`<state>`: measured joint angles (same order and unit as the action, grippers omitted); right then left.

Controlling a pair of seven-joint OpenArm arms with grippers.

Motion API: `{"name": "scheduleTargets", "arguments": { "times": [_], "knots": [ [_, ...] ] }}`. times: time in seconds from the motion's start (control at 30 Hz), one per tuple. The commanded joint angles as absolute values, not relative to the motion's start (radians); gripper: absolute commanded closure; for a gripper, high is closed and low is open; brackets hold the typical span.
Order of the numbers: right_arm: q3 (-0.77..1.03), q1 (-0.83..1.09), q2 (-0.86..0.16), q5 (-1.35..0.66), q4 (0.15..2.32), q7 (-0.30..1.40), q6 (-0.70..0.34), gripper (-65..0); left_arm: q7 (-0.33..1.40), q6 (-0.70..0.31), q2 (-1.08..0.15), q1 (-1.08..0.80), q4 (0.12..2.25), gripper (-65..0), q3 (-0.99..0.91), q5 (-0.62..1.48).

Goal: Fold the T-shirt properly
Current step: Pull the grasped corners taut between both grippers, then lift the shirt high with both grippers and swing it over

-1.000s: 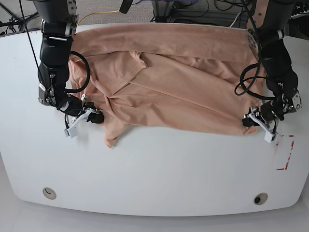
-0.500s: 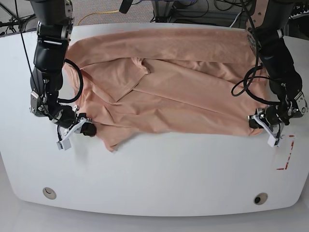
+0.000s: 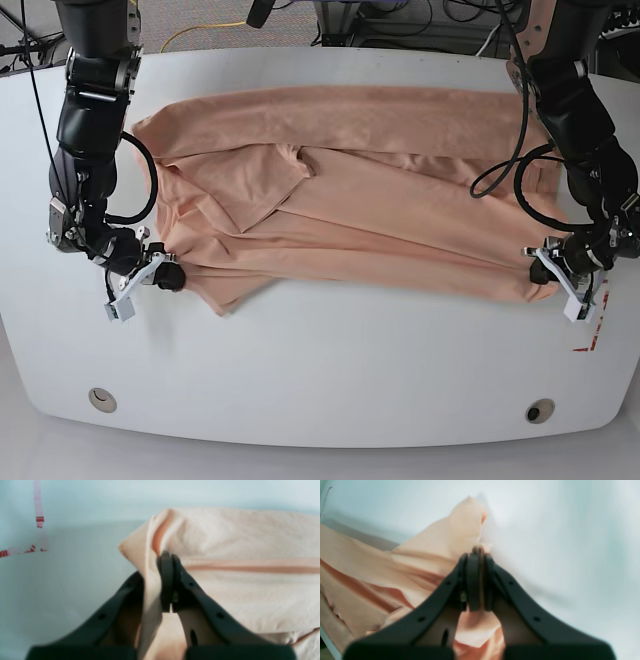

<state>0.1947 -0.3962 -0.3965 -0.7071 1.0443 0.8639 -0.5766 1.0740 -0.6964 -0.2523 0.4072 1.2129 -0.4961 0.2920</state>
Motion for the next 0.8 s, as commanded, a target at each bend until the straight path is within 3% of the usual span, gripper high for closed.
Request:
{"name": "scheduleTargets", "arguments": {
  "times": [0.0, 0.3, 0.77],
  "knots": [
    [0.200, -0.430, -0.417, -0.727, 1.063, 0.837, -0.582, 0.0, 1.063, -0.698, -0.278, 0.432, 1.233, 0.0, -0.498, 0.300],
    [0.200, -0.433, -0.433, -0.733, 1.115, 0.843, -0.584, 0.0, 1.142, -0.698, -0.297, 0.437, 1.228, 0.0, -0.498, 0.297],
    [0.200, -0.467, -0.437, -0.731, 1.202, 0.839, -0.591, 0.0, 1.112, -0.698, -0.302, 0.460, 1.290, 0.0, -0.576, 0.302]
  ]
}}
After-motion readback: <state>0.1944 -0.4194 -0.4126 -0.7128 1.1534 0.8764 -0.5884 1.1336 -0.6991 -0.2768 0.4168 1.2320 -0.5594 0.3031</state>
